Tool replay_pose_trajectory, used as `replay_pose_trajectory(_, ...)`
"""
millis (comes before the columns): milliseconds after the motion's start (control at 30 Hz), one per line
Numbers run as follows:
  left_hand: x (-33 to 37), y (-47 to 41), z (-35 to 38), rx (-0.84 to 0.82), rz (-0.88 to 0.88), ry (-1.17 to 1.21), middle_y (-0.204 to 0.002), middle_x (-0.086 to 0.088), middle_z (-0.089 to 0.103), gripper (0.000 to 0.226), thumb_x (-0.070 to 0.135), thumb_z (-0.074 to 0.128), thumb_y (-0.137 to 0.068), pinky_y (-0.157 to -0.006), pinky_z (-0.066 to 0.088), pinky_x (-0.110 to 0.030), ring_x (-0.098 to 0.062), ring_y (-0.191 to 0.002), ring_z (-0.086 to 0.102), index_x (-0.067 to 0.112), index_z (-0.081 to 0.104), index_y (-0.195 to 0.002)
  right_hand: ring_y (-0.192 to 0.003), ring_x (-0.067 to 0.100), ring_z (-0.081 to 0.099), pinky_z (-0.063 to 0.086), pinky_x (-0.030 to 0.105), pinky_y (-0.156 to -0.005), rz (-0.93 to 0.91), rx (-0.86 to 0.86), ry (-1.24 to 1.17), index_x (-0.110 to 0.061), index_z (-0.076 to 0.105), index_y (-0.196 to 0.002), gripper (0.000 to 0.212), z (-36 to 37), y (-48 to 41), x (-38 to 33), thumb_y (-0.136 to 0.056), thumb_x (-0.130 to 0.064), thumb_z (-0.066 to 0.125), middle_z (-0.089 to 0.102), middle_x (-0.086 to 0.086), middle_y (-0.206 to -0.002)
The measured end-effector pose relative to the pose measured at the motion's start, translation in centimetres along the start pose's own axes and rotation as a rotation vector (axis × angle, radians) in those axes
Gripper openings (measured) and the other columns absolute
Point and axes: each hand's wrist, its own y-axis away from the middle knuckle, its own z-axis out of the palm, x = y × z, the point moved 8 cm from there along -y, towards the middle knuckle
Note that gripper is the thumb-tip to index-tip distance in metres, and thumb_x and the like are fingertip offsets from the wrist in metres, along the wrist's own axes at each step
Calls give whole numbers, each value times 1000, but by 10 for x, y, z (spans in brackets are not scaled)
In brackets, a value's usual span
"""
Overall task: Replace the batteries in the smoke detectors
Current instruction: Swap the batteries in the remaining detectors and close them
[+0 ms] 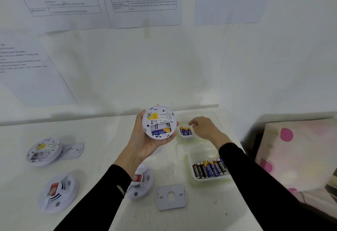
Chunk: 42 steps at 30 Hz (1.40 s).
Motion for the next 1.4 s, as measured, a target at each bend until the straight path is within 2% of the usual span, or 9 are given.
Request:
replay_pose_trajectory(133,-1,2,0,11,-15,11,-131,-22,62,53,53,40,-96,-80,59,-50,-43,-108,65,17,75,-112,-123,20,53,39,27,-98,32,-149,129,-17,60,-127,32,15,-15,5,-96,-24,53,56,2,-136)
replay_pose_trajectory(300,-2,0,-2,11,-27,19,-134,-22,60,53,53,40,-97,-78,59,-50,-43,-107,66,19,60,-132,-89,19,56,40,25,-74,25,-69,83,-13,64,-96,15,14,-16,-1,-88,-26,67,65,7,-109)
replay_pose_trajectory(433,0,-1,-6,13,-33,22,-134,-21,60,54,53,39,-98,-80,59,-50,-43,-110,64,20,55,-137,-78,15,64,42,21,-70,-54,304,-295,-10,62,-101,15,-21,11,-11,-88,-15,67,69,3,-88)
replay_pose_trajectory(567,0,-4,-10,37,-44,17,-135,-21,59,53,51,42,-96,-83,58,-50,-42,-116,59,15,59,-132,-76,4,67,49,14,-74,-374,607,-706,-11,62,-96,9,-61,85,-56,-89,-11,68,71,-1,-78)
replay_pose_trajectory(833,-15,-9,-6,26,-65,2,-106,-15,69,55,53,40,-97,-78,58,-42,-28,-91,69,9,65,-118,-104,14,65,55,31,-87,-838,525,-519,-3,71,-96,13,-35,123,-106,-83,0,72,68,7,-107)
replay_pose_trajectory(1067,-20,-12,-10,23,-80,-108,-117,-13,67,62,55,32,-98,-79,57,-37,-25,-101,65,8,66,-120,-90,15,61,50,33,-76,-1009,674,-57,-15,75,-91,14,-14,128,-123,-86,-4,69,70,0,-98)
replay_pose_trajectory(1167,-19,-10,-9,15,-75,-92,-115,-16,69,63,54,31,-99,-78,59,-40,-27,-98,69,9,73,-111,-99,16,59,44,37,-85,-934,704,-35,-26,76,-94,12,-16,124,-117,-88,-20,68,67,-4,-106)
replay_pose_trajectory(1267,-18,-9,-8,23,-62,-85,-123,-19,65,58,53,33,-100,-85,58,-44,-32,-106,67,10,66,-121,-121,10,48,35,38,-102,-697,578,-276,-39,73,-102,19,-13,114,-105,-86,-44,63,55,-11,-131)
replay_pose_trajectory(1400,-20,-8,0,16,-44,-59,-126,-19,65,56,49,35,-101,-82,59,-43,-33,-105,68,9,59,-131,-134,3,36,35,43,-110,-344,418,-632,-51,44,-127,70,10,102,-85,-65,-65,74,41,-18,-143)
